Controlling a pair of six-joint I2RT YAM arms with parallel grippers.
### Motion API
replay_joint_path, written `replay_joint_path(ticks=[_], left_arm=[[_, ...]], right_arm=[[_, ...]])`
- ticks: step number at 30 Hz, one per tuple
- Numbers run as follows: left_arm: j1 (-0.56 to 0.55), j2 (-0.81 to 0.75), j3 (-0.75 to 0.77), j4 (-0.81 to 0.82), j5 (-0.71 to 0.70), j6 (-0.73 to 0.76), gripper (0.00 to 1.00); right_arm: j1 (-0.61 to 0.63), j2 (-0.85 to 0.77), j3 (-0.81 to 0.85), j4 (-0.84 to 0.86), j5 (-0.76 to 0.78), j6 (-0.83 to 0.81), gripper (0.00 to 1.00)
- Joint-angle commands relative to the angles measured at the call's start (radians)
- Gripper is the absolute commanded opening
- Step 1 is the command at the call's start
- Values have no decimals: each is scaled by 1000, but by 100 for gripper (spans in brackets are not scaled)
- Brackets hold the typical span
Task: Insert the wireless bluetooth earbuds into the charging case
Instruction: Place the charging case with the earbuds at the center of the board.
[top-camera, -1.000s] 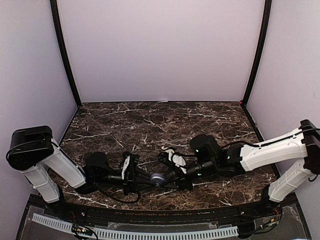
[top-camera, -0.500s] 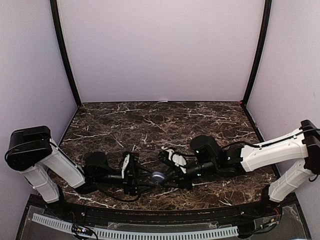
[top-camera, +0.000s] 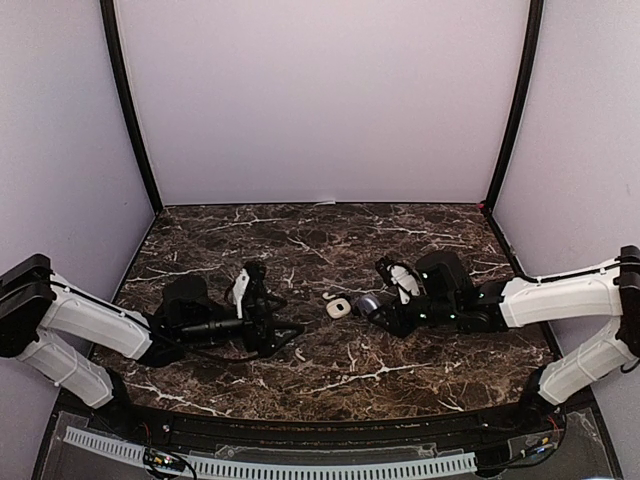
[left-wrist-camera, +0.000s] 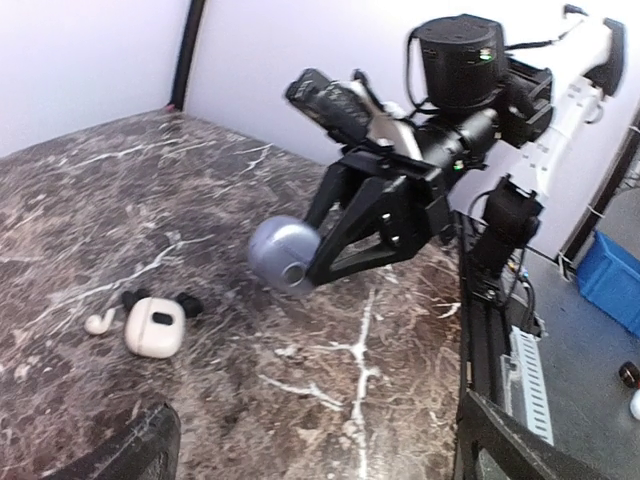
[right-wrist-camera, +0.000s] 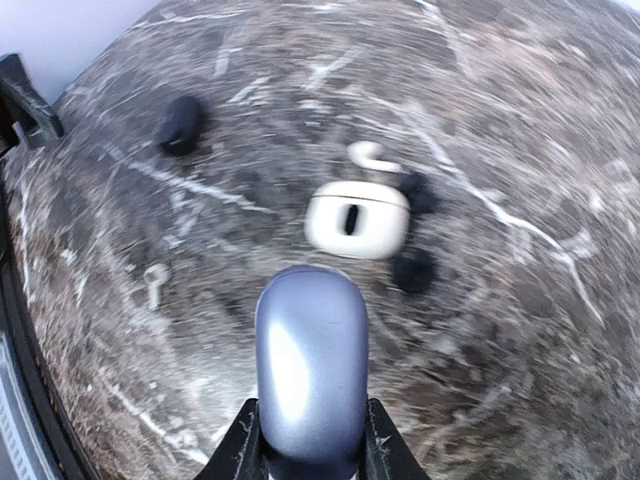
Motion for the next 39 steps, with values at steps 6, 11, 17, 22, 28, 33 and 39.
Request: replay_joint_path(ticks=[6,11,17,22,28,33,39], left_arm=[[98,-92,108,-525,-215,-112,99],[120,-126,110,-623,-325,-132,99],[134,-157,110,-690,-370,-135,99],[135,-186,93,-706,-391,-137,99],[136,-202,77,-716,-418,-143,99],[136,-215,67,-720,-430,-140,99],[138,-240,61,-742,-443,-143,99]], right_arm=[[-280,18,-13,-54,-89,156,0],[-389,101,-17,-43,-208,190,0],[-467,180,-33,-9,-288,201,1],[-499,185,-45,-1,-274,198,7],[-514,182,-43,-30,-214,190,32],[-516,153,-45,-57,-159,187,56],[-516,78,-44,-98,-99,166,80]])
